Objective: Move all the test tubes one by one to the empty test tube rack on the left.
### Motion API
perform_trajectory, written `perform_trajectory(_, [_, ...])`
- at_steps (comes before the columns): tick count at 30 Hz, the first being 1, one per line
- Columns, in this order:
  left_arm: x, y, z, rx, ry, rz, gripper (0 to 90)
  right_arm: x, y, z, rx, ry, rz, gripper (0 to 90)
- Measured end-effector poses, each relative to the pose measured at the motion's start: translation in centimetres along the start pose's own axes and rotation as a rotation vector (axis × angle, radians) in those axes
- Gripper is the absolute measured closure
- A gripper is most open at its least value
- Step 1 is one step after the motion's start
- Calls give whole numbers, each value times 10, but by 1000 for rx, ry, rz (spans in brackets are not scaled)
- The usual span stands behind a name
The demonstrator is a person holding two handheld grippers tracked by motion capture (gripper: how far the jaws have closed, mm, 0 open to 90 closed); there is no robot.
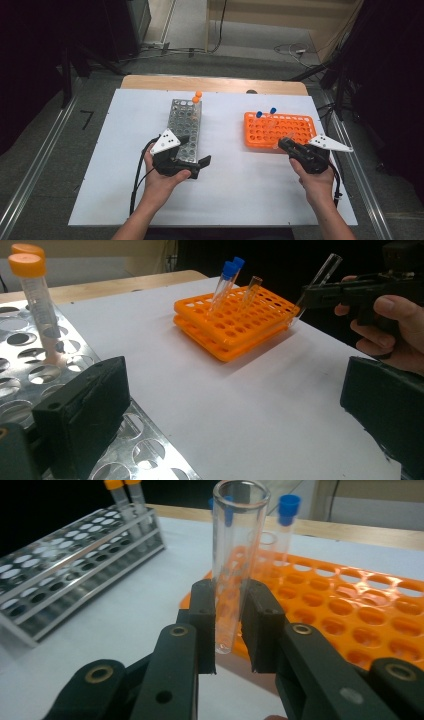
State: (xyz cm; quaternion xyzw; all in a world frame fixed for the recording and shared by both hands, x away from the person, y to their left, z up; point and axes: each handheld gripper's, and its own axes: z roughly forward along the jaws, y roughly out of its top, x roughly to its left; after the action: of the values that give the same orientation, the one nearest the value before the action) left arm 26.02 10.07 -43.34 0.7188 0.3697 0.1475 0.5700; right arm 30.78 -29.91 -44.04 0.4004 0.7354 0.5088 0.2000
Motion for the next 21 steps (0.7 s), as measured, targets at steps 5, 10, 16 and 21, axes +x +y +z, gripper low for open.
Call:
perform_trajectory(5, [-3,2,0,-2,-9,9,0,18,-1,1,11,68,-24,744])
perform_trajectory(10, [-7,2,1,-1,-20,14,1,37,0,6,30,152,-49,744])
perform_trajectory(16, [-12,3,4,-1,-38,30,22,52,-2,15,60,219,-77,744])
perform_trajectory(21, [-18,5,6,-5,-59,39,52,66,-3,22,81,251,-102,744])
